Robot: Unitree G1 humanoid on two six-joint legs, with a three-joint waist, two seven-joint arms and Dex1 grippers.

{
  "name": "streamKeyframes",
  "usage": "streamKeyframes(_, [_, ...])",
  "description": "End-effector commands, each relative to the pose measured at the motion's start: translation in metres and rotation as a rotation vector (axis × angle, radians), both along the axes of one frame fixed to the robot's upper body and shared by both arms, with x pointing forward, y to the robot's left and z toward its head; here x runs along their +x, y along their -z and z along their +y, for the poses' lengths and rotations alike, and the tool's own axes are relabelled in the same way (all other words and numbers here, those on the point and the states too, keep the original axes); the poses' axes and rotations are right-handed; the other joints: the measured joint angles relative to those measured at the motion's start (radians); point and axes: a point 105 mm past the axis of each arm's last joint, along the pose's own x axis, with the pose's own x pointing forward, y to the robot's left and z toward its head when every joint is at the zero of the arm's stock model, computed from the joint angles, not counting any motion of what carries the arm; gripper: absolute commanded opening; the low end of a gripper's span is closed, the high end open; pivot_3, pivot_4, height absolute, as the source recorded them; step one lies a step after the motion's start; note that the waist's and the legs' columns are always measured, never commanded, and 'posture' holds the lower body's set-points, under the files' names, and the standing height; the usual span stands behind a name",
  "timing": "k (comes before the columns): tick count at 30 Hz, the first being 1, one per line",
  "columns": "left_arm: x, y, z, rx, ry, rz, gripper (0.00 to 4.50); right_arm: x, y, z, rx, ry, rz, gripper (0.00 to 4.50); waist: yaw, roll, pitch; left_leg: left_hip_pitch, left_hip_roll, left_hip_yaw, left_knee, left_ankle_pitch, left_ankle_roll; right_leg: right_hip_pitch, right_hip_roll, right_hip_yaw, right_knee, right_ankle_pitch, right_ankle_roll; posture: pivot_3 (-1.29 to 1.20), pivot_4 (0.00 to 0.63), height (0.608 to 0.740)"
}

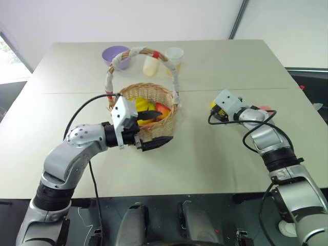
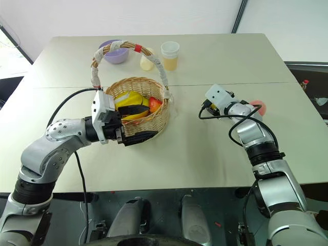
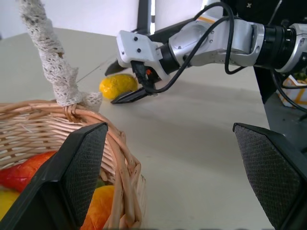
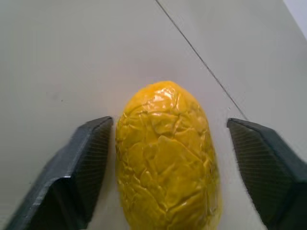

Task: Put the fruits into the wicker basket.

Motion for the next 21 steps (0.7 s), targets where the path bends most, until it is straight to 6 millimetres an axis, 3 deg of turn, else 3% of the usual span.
streamKeyframes(1, [-0.002, -0.011, 0.002, -0.019, -0.008, -0.049, 4.5, 0.002, -0.017, -0.002, -0.009, 0.003, -0.052, 1.77, 0.0, 0.0, 0.0, 0.0, 0.0, 0.0, 0.0, 0.0, 0.0, 0.0, 0.0, 0.0, 0.0, 0.0, 0.0, 0.0, 0.15, 0.74])
streamKeyframes(5, [0.001, -0.013, 0.01, -0.048, -0.039, -0.05, 4.5, -0.006, -0.034, -0.002, -0.048, -0.028, -0.116, 1.7, 0.0, 0.0, 0.0, 0.0, 0.0, 0.0, 0.0, 0.0, 0.0, 0.0, 0.0, 0.0, 0.0, 0.0, 0.0, 0.0, 0.15, 0.74])
streamKeyframes(10, [0.011, -0.008, 0.043, -0.068, -0.154, -0.045, 4.5, -0.057, -0.073, 0.026, -0.092, -0.335, -0.219, 1.7, 0.003, 0.001, 0.001, 0.0, 0.0, 0.0, -0.001, 0.0, 0.001, 0.0, 0.0, 0.0, 0.0, 0.0, 0.0, 0.0, 0.15, 0.74])
streamKeyframes(14, [0.015, -0.005, 0.063, -0.066, -0.201, -0.036, 4.5, -0.106, -0.096, 0.07, 0.114, -0.594, -0.187, 1.7, -0.005, 0.001, 0.001, 0.0, 0.002, 0.0, -0.001, 0.0, 0.001, 0.0, 0.001, 0.0, -0.001, 0.0, 0.0, 0.0, 0.15, 0.74])
streamKeyframes(16, [0.015, -0.002, 0.07, -0.046, -0.211, -0.034, 4.5, -0.126, -0.107, 0.103, 0.208, -0.728, -0.17, 1.7, -0.007, 0.001, 0.001, 0.001, 0.002, 0.0, 0.0, 0.0, 0.001, 0.0, 0.001, 0.0, 0.0, 0.0, 0.0, 0.0, 0.15, 0.74])
streamKeyframes(18, [0.015, -0.001, 0.072, -0.039, -0.212, -0.034, 4.5, -0.134, -0.112, 0.123, 0.255, -0.794, -0.159, 1.7, -0.005, 0.001, 0.001, 0.002, 0.002, 0.0, 0.0, 0.0, 0.001, 0.0, 0.002, 0.0, 0.001, 0.0, 0.0, 0.0, 0.15, 0.74])
streamKeyframes(21, [0.016, -0.003, 0.073, -0.046, -0.213, -0.037, 4.5, -0.123, -0.11, 0.165, 0.245, -0.839, -0.176, 1.7, -0.005, 0.001, 0.0, 0.001, 0.002, -0.001, 0.0, 0.0, 0.001, 0.001, 0.0, -0.001, 0.001, 0.0, 0.0, 0.0, 0.15, 0.74])
